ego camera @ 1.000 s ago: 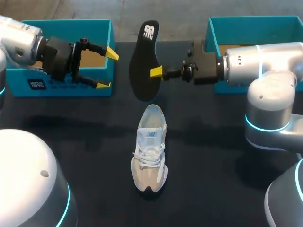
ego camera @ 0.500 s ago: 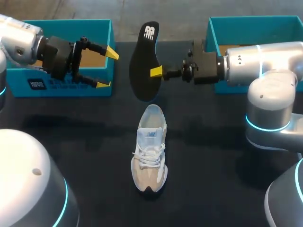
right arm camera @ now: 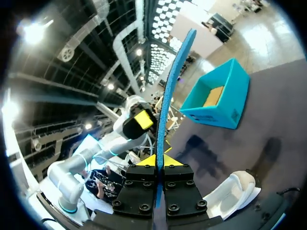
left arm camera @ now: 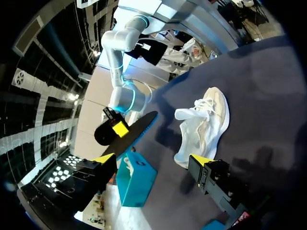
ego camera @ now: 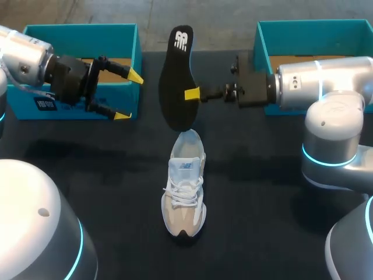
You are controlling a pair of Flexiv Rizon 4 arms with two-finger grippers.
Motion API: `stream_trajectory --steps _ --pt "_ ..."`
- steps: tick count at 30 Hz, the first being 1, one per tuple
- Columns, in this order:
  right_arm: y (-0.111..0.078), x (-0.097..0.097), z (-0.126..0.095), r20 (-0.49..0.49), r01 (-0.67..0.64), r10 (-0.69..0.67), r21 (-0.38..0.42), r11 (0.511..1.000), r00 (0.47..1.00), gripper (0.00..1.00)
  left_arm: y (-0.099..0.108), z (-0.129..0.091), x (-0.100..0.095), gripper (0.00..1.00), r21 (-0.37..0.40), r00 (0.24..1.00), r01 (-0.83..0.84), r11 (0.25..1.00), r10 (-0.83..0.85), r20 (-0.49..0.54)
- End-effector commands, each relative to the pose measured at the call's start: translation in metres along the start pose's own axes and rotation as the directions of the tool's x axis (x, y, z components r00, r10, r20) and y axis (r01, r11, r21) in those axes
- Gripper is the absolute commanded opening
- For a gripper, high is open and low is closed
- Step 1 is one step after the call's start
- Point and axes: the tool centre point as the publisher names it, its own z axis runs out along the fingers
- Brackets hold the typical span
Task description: Take the shoe out of the shoebox, open the shoe tongue, remove and reinsert the insole, then place the shoe into the shoebox
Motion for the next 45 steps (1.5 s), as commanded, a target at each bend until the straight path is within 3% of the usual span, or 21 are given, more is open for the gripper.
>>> stream_trajectory --steps 1,14,19,21,22,38,40,45 --pt "-0.006 -0.002 -0.005 -0.025 0.029 -0.030 -0.019 0.999 0.999 0.00 0.008 -0.003 -0.002 1.00 0.019 0.999 0.022 1.000 -0.021 -0.049" --pt "-0.005 -0.014 -0.005 -0.044 0.191 -0.192 -0.019 0.981 0.980 0.00 0.039 0.010 0.017 1.00 0.056 0.970 0.154 0.987 -0.140 -0.201" --pt "-0.009 -0.023 -0.007 -0.069 0.260 -0.261 -0.022 0.965 0.963 0.00 0.054 0.017 0.025 1.00 0.035 0.960 0.191 0.981 -0.179 -0.217" --pt "-0.013 -0.025 -0.009 -0.073 0.295 -0.294 0.001 0.955 0.953 0.00 0.060 0.019 0.027 1.00 -0.035 0.947 0.189 0.981 -0.192 -0.257" --pt "-0.016 -0.025 -0.008 -0.079 0.308 -0.305 0.031 0.951 0.949 0.00 0.060 0.019 0.027 1.00 -0.035 0.947 0.189 0.981 -0.192 -0.257" --pt "-0.016 -0.025 -0.008 -0.079 0.308 -0.305 0.031 0.951 0.949 0.00 0.060 0.019 0.027 1.00 -0.035 0.947 0.189 0.981 -0.192 -0.257" --pt "-0.016 -0.025 -0.008 -0.079 0.308 -0.305 0.031 0.951 0.949 0.00 0.060 0.027 0.030 1.00 -0.031 0.936 0.220 0.975 -0.220 -0.274" --pt "-0.015 -0.041 -0.008 -0.072 0.331 -0.329 0.016 0.943 0.941 0.00 0.062 0.038 0.040 1.00 -0.052 0.901 0.320 0.946 -0.321 -0.291"
